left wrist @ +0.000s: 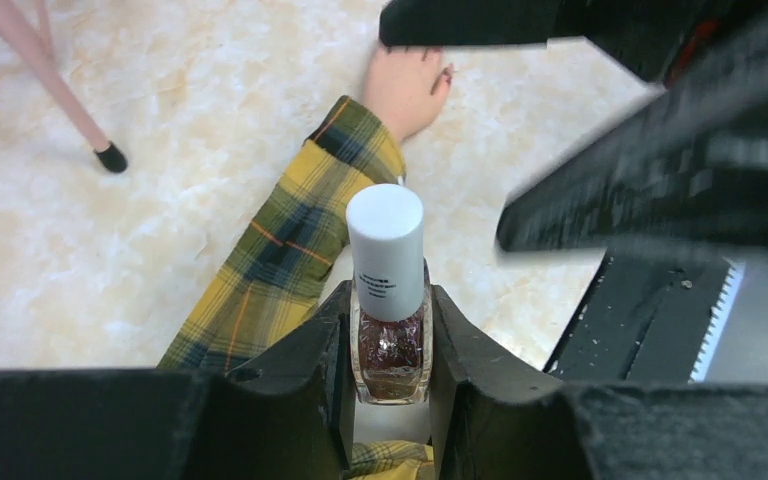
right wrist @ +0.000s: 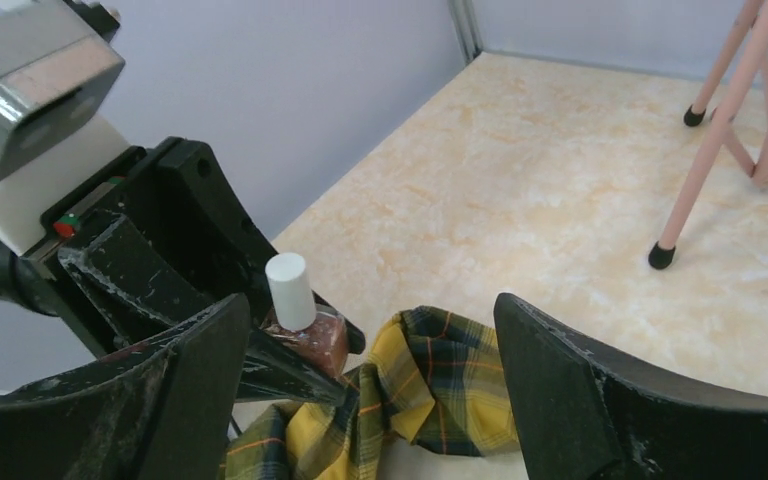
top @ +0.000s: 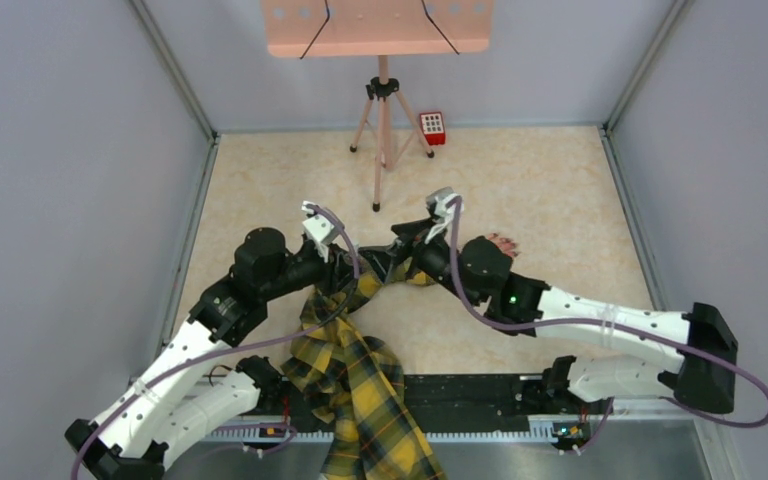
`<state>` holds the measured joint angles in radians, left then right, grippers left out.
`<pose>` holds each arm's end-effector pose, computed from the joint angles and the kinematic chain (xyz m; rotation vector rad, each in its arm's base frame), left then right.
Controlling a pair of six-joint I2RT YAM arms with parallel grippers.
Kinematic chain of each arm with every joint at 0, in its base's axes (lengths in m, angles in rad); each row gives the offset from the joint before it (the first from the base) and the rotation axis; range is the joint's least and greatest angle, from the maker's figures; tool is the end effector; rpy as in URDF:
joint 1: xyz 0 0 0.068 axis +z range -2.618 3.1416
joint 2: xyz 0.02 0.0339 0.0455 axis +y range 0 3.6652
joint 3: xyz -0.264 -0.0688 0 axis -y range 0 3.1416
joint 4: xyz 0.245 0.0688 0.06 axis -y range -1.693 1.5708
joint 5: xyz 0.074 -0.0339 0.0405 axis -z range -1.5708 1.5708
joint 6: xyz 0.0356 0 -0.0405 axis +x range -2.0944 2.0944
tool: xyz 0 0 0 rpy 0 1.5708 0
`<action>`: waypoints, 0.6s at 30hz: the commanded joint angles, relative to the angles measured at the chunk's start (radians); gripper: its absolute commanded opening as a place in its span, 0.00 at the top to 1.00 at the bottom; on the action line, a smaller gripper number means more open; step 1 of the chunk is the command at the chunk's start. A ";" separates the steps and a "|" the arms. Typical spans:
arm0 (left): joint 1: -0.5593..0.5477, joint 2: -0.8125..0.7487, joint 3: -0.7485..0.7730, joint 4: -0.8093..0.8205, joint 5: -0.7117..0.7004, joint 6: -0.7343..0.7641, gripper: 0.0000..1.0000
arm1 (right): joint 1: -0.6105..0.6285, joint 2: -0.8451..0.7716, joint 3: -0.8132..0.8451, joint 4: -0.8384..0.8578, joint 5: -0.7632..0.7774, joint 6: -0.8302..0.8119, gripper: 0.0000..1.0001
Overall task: Paint the nails
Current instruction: Screw the nail polish bottle.
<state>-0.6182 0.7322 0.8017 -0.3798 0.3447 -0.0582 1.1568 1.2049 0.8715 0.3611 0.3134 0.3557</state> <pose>0.1285 -0.1062 0.3340 0.7663 1.7810 -0.7814 0.1245 0.2561 0.3395 -0.3854 1.5780 0.9469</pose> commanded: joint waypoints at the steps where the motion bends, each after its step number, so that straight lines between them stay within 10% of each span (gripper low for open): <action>1: -0.005 0.003 0.045 0.094 0.130 -0.016 1.00 | -0.101 -0.155 -0.096 0.074 -0.188 -0.003 0.10; 11: -0.006 0.047 0.034 0.198 0.700 -0.087 1.00 | -0.245 -0.311 -0.264 0.358 -0.756 0.022 0.07; 18: -0.031 0.065 0.024 0.255 0.850 -0.144 1.00 | -0.244 -0.247 -0.269 0.639 -1.003 0.142 0.12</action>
<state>-0.6319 0.8028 0.8024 -0.2268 1.0332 -0.1589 0.9150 0.9199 0.5758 0.7681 -0.4763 0.4274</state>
